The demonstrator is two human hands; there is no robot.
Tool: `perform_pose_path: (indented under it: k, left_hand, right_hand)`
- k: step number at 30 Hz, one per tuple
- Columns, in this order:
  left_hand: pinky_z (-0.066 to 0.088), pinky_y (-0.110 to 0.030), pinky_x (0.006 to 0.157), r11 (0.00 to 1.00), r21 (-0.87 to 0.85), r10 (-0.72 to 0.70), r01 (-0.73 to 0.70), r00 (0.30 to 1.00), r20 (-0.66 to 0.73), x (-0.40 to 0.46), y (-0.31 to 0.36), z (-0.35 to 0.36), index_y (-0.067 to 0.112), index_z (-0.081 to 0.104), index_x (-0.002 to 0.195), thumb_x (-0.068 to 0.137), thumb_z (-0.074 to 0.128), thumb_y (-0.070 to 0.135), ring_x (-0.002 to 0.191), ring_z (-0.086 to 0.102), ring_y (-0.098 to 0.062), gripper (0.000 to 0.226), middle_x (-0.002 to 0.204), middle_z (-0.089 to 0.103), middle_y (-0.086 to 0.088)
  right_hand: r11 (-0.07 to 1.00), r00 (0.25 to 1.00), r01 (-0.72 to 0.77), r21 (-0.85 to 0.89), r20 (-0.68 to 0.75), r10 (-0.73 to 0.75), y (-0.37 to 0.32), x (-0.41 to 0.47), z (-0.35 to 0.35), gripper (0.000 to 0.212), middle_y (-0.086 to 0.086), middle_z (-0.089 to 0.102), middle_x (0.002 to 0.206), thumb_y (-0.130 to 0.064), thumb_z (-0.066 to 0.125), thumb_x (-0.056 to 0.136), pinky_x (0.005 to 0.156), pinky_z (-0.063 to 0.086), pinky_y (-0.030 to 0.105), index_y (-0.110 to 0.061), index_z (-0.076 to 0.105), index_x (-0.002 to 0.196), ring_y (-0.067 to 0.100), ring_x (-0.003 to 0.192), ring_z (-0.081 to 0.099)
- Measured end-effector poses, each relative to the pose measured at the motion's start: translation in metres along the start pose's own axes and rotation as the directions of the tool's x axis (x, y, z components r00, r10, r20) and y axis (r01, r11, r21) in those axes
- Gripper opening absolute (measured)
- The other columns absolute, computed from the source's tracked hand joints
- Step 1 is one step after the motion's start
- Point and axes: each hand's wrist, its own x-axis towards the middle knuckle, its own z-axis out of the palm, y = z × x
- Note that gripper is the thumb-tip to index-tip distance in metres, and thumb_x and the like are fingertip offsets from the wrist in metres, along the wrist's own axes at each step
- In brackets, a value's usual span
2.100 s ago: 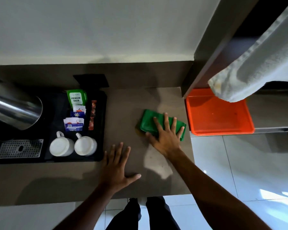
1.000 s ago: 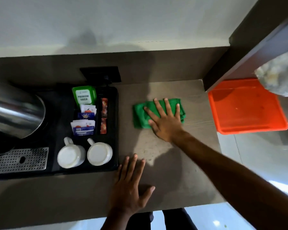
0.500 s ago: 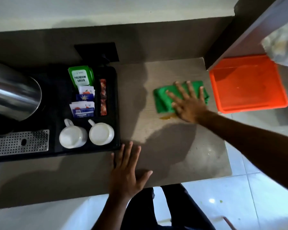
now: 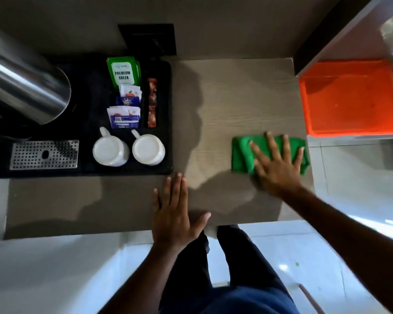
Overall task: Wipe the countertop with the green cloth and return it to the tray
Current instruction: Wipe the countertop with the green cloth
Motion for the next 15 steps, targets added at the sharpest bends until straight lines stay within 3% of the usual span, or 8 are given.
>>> perform_pose_path:
  k: [2, 4, 7, 9, 11, 15]
  left_hand:
    - [0.004, -0.054, 0.130, 1.000, 0.029, 0.011, -0.011, 0.999, -0.032, 0.002, 0.000, 0.005, 0.012, 0.018, 0.165, 0.086, 0.040, 0.083, 0.163, 0.007, -0.026, 0.108, 0.176, 0.012, -0.004]
    - [0.006, -0.056, 0.130, 0.998, 0.060, 0.014, -0.012, 0.999, -0.030, 0.001, 0.000, 0.008, 0.012, 0.017, 0.165, 0.087, 0.039, 0.083, 0.163, 0.008, -0.027, 0.108, 0.176, 0.013, -0.005]
    - [0.012, -0.058, 0.127, 0.998, 0.068, 0.019, -0.016, 0.999, -0.047, 0.001, -0.001, 0.009, 0.010, 0.025, 0.162, 0.088, 0.035, 0.083, 0.161, 0.014, -0.029, 0.105, 0.174, 0.022, -0.008]
    - [0.018, -0.060, 0.126, 0.996, 0.083, 0.049, -0.044, 0.997, -0.067, 0.001, -0.002, 0.008, 0.008, 0.032, 0.160, 0.089, 0.034, 0.081, 0.160, 0.020, -0.031, 0.102, 0.171, 0.028, -0.011]
    - [0.019, -0.061, 0.126, 0.991, 0.115, 0.073, -0.062, 0.993, -0.097, -0.002, -0.004, 0.009, 0.007, 0.029, 0.161, 0.091, 0.035, 0.079, 0.160, 0.021, -0.032, 0.100, 0.171, 0.027, -0.011]
    - [0.018, -0.062, 0.126, 0.993, 0.113, 0.050, -0.046, 0.998, -0.030, 0.000, -0.006, 0.007, 0.011, 0.018, 0.164, 0.088, 0.034, 0.078, 0.161, 0.014, -0.031, 0.102, 0.175, 0.016, -0.008]
  right_hand:
    - [0.982, 0.986, -0.144, 0.126, -0.062, 0.152, -0.023, 0.069, -0.019, 0.063, 0.001, 0.004, 0.175, -0.061, 0.022, 0.095, 0.115, 0.002, 0.081, -0.053, 0.013, 0.158, 0.047, 0.158, 0.000]
    - [0.964, 0.977, -0.180, 0.197, -0.080, 0.199, -0.076, 0.101, -0.027, 0.062, 0.005, 0.006, 0.175, -0.058, 0.024, 0.098, 0.115, 0.000, 0.081, -0.048, 0.019, 0.159, 0.049, 0.158, -0.002]
    - [0.993, 0.986, 0.042, 0.109, -0.163, -0.024, -0.139, 0.037, 0.005, 0.058, 0.006, 0.012, 0.174, -0.056, 0.031, 0.101, 0.116, 0.003, 0.080, -0.048, 0.024, 0.158, 0.048, 0.158, 0.005]
    - [0.993, 0.979, 0.104, 0.063, -0.181, -0.091, -0.130, -0.049, 0.036, 0.058, 0.003, 0.019, 0.173, -0.057, 0.034, 0.100, 0.118, 0.007, 0.078, -0.052, 0.024, 0.156, 0.045, 0.158, 0.014]
    - [0.994, 0.992, 0.065, 0.084, -0.114, -0.055, -0.089, -0.100, 0.047, 0.058, 0.000, 0.020, 0.173, -0.058, 0.033, 0.100, 0.118, 0.010, 0.077, -0.054, 0.021, 0.156, 0.043, 0.158, 0.016]
    - [1.000, 1.000, 0.008, 0.029, -0.028, -0.007, -0.013, -0.046, 0.016, 0.059, -0.003, 0.008, 0.175, -0.059, 0.024, 0.098, 0.119, 0.006, 0.078, -0.055, 0.015, 0.156, 0.042, 0.160, 0.006]
